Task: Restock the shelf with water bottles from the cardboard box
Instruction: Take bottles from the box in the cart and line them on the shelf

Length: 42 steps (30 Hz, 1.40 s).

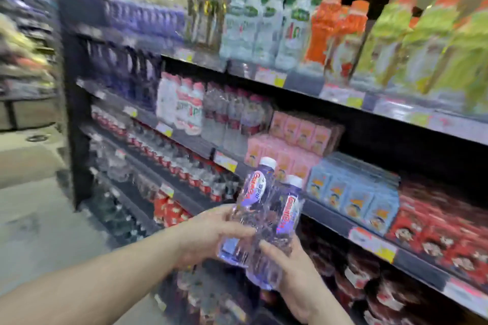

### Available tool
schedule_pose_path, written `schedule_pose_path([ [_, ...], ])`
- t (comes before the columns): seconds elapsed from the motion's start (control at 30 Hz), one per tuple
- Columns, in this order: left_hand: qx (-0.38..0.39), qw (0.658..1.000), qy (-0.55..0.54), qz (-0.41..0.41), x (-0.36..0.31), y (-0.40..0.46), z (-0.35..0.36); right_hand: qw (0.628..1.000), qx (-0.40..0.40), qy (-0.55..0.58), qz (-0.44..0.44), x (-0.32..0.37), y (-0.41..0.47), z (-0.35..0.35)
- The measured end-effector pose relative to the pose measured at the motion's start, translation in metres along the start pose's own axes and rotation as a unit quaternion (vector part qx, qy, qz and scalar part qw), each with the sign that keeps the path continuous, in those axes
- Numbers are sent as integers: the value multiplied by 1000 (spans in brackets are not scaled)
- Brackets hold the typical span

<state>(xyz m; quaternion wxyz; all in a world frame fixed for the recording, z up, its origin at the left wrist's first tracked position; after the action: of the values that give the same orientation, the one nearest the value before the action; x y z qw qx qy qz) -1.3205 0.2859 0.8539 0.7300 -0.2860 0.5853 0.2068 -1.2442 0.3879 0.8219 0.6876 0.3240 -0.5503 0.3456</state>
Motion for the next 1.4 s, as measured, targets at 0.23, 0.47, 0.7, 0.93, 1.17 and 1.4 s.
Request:
schedule_pose_path([
  [0.23, -139, 972, 48, 182, -135, -25, -215, 994, 41, -52, -90, 62, 79, 218],
  [0.47, -218, 947, 57, 228, -223, -56, -406, 991, 29, -37, -124, 90, 141, 417],
  [0.7, -253, 932, 30, 259, -270, -36, -517, 989, 7, -52, -138, 104, 206, 516],
  [0.93, -249, 932, 12, 263, -286, 37, -579, 988, -4, -43, -151, 97, 293, 553],
  [1.17, -240, 929, 13, 281, -346, 144, -617, 983, -35, -65, -169, 125, 413, 565],
  [1.4, -198, 932, -6, 303, -399, 231, -633, 975, -57, -85, -197, 165, 505, 579],
])
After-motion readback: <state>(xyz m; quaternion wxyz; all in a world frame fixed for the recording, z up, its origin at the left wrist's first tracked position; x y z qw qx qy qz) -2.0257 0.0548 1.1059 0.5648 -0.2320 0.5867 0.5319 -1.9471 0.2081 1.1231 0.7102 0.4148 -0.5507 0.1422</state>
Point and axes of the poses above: each hand's wrist, its own y-axis towards the middle knuckle, its own z-axis out of the palm, x = y × z, the point moved 8 cm from there along y, towards the middle knuckle, and after that the axes turned 15 degrees about -x, right-handed, at the moved point
